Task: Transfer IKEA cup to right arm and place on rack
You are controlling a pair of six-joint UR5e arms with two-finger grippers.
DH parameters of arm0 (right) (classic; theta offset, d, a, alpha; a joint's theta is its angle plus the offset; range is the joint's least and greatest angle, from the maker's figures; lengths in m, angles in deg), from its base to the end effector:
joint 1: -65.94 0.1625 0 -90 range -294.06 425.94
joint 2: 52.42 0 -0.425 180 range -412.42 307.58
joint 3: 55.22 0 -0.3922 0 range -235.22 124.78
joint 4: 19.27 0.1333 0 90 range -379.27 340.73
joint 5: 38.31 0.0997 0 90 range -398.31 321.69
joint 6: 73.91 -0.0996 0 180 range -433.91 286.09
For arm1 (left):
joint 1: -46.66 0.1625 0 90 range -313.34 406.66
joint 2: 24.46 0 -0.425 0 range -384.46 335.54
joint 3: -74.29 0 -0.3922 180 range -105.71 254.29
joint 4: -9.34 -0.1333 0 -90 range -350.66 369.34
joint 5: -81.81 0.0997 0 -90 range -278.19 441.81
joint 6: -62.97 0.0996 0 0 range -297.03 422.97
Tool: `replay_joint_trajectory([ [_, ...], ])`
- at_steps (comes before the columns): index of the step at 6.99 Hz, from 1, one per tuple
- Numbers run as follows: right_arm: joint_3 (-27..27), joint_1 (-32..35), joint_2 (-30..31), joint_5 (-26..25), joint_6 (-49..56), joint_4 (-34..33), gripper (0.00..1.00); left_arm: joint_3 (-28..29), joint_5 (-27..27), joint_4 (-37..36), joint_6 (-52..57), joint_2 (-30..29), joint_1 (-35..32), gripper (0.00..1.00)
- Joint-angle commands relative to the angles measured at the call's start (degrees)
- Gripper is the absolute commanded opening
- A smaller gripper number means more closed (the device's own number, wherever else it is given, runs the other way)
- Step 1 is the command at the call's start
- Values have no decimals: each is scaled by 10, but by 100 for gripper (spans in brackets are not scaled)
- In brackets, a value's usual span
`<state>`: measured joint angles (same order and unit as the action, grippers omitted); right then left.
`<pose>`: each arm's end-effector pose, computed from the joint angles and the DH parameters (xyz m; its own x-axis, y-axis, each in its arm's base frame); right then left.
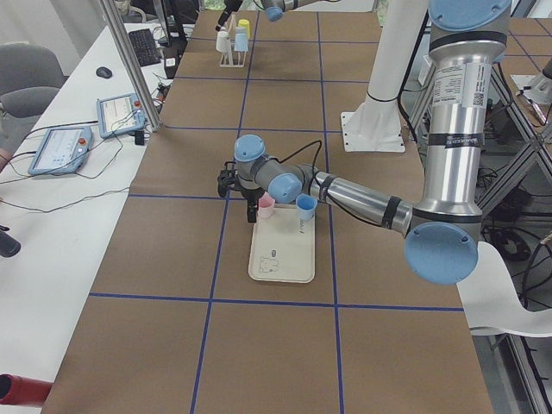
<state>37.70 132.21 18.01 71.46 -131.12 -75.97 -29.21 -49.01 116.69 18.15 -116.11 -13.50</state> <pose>-0.1657 -0.6244 0.3832 0.5958 0.0889 0.7982 -0.5071 0.8124 0.2880 0.1973 -0.4810 0.4948 0.6375 -0.0325 -0.7698 0.0419 0.9991 -0.0075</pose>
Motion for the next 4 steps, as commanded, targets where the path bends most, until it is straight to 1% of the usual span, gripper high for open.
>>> replay_joint_trajectory([
  [1,96,4,4,14,8,-119,100,43,-10,-4,-18,-37,2,100],
  [2,124,0,17,14,7,-132,100,52,-11,-3,-25,-49,7,100],
  [4,131,-14,21,12,3,-135,100,50,-10,1,-41,-48,42,98],
])
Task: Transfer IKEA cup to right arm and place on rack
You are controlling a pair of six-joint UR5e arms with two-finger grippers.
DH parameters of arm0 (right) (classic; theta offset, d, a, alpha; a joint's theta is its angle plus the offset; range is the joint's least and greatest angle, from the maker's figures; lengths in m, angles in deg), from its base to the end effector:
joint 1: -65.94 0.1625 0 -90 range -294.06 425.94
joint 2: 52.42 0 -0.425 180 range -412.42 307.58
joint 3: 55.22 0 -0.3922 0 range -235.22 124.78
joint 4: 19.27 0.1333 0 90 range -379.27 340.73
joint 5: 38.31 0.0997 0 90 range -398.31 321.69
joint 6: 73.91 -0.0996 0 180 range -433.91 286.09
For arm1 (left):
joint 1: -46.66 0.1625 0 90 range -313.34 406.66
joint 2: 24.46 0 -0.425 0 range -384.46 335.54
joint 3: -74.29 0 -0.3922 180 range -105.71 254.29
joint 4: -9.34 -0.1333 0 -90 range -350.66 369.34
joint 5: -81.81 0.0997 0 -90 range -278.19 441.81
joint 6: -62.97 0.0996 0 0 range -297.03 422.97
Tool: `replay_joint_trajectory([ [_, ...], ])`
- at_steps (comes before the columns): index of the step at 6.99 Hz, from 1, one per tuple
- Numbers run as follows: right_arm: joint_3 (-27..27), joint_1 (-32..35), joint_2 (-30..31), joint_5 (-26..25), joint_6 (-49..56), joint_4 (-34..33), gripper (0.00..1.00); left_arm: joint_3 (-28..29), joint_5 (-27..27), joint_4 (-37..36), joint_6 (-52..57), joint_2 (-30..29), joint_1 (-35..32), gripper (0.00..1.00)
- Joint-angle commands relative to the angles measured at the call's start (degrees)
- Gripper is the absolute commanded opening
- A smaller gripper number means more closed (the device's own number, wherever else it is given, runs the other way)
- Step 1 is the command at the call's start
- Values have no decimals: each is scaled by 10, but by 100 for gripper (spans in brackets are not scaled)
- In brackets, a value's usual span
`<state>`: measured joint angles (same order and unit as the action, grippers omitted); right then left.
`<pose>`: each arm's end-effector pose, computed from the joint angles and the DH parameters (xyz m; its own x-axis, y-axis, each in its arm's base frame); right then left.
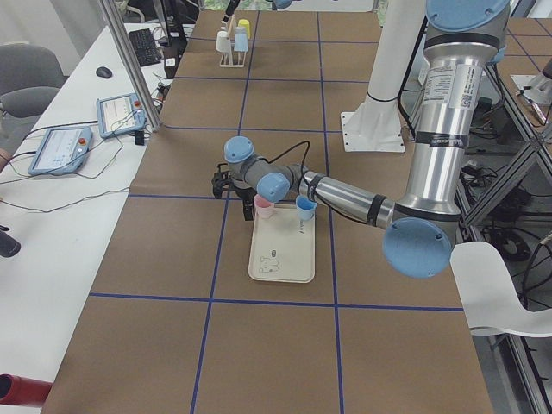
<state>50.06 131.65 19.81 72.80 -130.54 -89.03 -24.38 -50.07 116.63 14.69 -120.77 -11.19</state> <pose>-0.1549 -0.5802 0.3289 0.6077 0.0992 0.7879 -0.4757 0.8400 0.2612 0.2358 -0.5008 0.4930 0.6291 -0.0698 -0.7742 0.0295 0.9974 -0.0660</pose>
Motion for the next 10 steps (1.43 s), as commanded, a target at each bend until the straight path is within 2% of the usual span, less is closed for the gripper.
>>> replay_joint_trajectory([
  [1,7,-13,3,-5,-5,-5,100,0,0,2,-7,2,25,93],
  [4,9,-23,2,-7,-9,-4,100,3,0,2,-7,7,41,72],
  [5,10,-25,2,-6,-9,-4,100,0,-1,1,-6,9,41,1],
  [8,26,-38,5,-1,-25,-3,100,-6,-19,1,-6,9,39,0],
  [10,40,-51,5,0,-65,-3,100,-75,-20,-2,-9,7,28,0],
])
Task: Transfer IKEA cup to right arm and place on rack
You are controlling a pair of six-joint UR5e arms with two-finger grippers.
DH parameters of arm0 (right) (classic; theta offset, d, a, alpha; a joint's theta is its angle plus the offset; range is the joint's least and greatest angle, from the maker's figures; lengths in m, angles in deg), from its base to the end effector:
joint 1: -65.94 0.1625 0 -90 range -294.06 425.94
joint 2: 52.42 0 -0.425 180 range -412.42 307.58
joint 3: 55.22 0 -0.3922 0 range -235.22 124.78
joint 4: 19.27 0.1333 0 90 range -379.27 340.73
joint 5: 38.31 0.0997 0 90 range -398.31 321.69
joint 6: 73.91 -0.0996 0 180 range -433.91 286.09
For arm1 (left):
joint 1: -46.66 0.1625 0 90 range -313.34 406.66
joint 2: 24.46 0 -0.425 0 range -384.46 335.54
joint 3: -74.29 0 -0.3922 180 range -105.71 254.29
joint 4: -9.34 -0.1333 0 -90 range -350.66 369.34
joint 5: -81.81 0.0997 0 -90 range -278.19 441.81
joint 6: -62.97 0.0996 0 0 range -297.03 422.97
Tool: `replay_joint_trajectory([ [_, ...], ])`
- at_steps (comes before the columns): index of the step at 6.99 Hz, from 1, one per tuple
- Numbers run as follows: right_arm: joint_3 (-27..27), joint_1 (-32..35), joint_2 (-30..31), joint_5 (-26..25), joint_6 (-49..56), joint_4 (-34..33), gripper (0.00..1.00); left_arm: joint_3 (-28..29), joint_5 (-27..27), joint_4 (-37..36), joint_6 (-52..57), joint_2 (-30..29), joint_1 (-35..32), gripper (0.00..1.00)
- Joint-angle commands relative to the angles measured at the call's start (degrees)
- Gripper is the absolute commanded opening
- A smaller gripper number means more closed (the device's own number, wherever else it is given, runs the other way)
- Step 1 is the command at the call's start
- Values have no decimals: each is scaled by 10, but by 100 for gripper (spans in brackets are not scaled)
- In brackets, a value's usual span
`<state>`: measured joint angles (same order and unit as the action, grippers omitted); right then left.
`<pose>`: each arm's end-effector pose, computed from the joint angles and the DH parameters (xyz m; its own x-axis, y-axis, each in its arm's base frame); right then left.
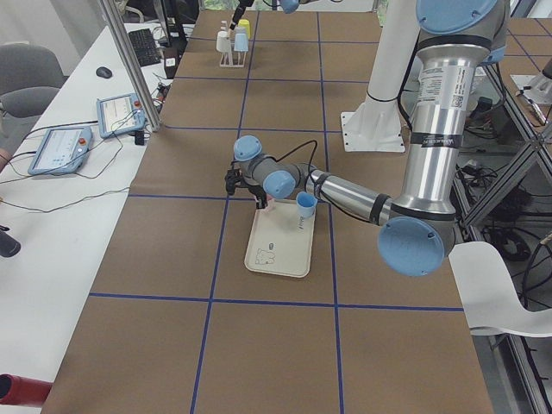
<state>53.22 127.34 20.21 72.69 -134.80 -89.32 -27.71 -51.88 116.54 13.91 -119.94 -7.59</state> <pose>-0.1909 -0.5541 0.3085 0.5651 0.0877 0.8204 -0.4612 0.8580 0.2260 0.2618 -0.4740 0.4702 0.5970 -0.0183 -0.8020 -0.0450 0.9974 -0.0563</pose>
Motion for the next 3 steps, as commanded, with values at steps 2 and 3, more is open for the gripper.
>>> replay_joint_trajectory([
  [2,19,-22,1,1,-30,0,100,-65,-2,0,-136,-60,-14,0],
  [3,32,-42,0,1,-75,2,100,-65,-2,-2,-231,-120,-13,0],
])
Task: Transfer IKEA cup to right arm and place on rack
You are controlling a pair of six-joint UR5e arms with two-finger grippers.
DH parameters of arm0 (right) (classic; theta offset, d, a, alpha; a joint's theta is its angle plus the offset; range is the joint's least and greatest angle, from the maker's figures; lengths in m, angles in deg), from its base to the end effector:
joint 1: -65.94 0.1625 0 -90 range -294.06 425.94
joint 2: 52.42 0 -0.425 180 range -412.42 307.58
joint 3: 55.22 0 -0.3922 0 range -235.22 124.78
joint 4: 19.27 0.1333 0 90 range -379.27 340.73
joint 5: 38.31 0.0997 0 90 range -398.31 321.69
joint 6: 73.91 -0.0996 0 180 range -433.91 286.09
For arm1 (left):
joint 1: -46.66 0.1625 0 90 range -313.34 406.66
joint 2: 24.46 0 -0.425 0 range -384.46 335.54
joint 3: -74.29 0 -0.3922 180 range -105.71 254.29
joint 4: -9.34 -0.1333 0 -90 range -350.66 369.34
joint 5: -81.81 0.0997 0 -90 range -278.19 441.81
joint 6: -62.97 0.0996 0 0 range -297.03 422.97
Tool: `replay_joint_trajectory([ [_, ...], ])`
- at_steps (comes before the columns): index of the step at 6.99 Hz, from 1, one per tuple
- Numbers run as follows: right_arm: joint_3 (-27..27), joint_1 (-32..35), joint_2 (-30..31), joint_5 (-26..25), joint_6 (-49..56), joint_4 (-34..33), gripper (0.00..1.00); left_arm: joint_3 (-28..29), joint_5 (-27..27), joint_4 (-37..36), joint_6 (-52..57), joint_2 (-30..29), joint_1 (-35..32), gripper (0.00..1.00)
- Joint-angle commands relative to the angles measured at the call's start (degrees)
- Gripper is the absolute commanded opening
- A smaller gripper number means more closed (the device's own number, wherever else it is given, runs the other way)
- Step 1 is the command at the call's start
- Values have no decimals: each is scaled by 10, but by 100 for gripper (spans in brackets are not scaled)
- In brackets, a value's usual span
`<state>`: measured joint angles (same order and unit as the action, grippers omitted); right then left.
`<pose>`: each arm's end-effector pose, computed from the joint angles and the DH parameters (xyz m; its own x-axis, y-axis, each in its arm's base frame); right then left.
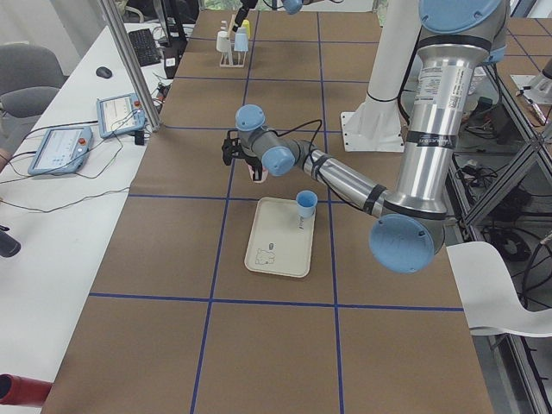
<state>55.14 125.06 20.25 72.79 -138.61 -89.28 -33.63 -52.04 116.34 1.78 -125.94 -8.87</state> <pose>-0.2083 -0.5382 0.2938 0.5235 0.0986 0.8463 -0.4655 0.8651 0.1871 0.2566 -0.4874 0.3638 0.4917 -0.1022 -0.8648 0.0841 0.9940 -0.0696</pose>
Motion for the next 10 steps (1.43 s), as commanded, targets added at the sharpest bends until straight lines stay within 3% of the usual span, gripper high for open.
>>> replay_joint_trajectory([
  [1,27,-45,-2,0,-93,4,100,-4,-1,5,-202,-102,8,0],
  [3,68,-91,-9,-1,-184,6,100,4,5,27,-274,-177,40,0],
  [4,88,-109,-9,0,-230,23,100,3,32,88,-338,-194,42,0],
  [6,82,-120,-7,31,-388,175,100,17,244,305,-541,-202,129,0],
  [7,80,-121,-6,43,-455,237,100,20,323,356,-585,-202,159,0],
  [9,46,-122,-9,38,-589,372,100,44,413,468,-639,-200,194,0],
  [10,30,-122,-11,34,-630,406,100,68,439,541,-654,-200,207,0],
])
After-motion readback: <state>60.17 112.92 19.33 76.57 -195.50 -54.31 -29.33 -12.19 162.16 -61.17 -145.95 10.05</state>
